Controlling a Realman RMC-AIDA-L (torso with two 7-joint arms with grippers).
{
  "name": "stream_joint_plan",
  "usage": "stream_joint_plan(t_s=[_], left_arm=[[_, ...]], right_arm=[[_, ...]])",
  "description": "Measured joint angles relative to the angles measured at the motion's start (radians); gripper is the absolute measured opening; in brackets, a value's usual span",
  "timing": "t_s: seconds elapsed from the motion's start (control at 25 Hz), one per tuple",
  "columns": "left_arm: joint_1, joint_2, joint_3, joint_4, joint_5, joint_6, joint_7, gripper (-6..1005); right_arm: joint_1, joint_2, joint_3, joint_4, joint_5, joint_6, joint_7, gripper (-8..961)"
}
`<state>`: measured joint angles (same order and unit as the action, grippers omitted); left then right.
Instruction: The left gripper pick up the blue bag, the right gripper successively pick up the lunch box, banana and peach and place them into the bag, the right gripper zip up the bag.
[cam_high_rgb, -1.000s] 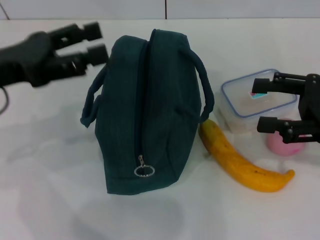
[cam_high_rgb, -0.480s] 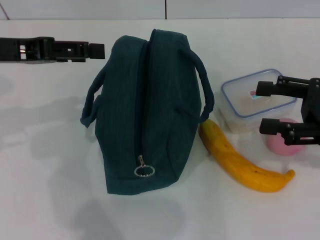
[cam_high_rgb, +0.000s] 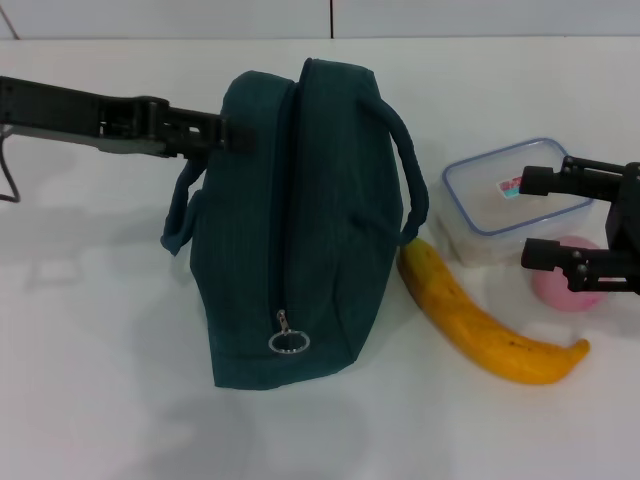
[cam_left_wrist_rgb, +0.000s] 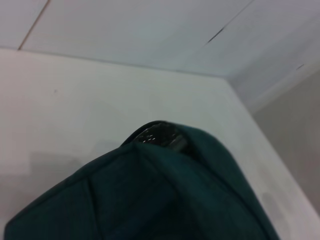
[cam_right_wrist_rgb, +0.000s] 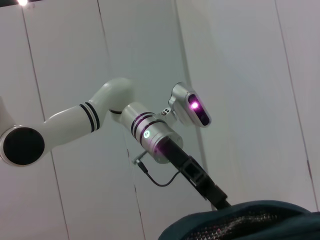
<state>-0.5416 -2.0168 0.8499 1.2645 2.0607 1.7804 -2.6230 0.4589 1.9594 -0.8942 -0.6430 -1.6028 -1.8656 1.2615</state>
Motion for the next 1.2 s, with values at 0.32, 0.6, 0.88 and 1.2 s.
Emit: stream_joint_plan(t_s=[0.32,0.6,0.88,1.2], left_arm=[[-0.073,0.0,0.002,-0.065,0.086,-0.006,-0.011,852],[-0.096,0.008,-0.001,-0.091,0.12,-0.008,-0.004,744],[-0.095,0.007,0.0,-0.092,0.123,-0.009,-0.007,516],[-0.086,0.004,0.001,-0.095,0.124,-0.009,-0.004,156]], right_arm=[[-0.006,-0.002,0.0,0.024,0.0,0.006,-0.012,782],[-0.021,0.0,0.0,0.025,0.0,0.02,-0.015,782],[-0.04,0.002,0.0,0.025,0.009,0.02,-0.025,783],[-0.052,0.018,0.143,0.099,0.03,0.009,-0.025,783]])
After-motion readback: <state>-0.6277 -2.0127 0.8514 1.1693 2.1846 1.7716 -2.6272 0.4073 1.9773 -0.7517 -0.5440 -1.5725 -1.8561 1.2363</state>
